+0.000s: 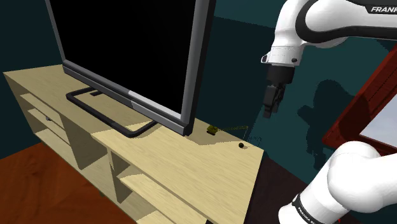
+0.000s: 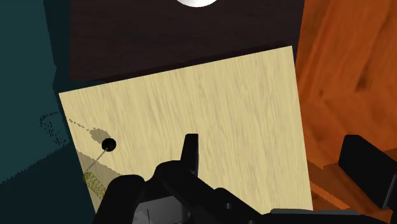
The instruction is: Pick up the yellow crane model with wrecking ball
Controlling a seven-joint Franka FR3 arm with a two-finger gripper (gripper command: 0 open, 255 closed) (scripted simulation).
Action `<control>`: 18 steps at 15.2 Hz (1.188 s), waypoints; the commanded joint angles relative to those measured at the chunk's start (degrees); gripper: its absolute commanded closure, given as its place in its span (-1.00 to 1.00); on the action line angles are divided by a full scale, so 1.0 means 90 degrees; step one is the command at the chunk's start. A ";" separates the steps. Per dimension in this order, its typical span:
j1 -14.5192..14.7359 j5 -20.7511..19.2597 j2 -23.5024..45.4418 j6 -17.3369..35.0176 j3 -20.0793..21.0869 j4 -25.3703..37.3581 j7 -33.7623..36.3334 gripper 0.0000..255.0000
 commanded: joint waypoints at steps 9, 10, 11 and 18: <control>-0.0152 -0.0545 0.1224 0.1705 -0.0318 -0.0369 -0.0792 -1.00; -0.0172 -0.0603 0.1413 0.1918 -0.0356 -0.0374 -0.0880 -1.00; -0.0190 -0.0659 0.1609 0.2130 -0.0395 -0.0370 -0.0965 -1.00; -0.0308 -0.0967 0.3128 0.3516 -0.0647 -0.0081 -0.1517 -1.00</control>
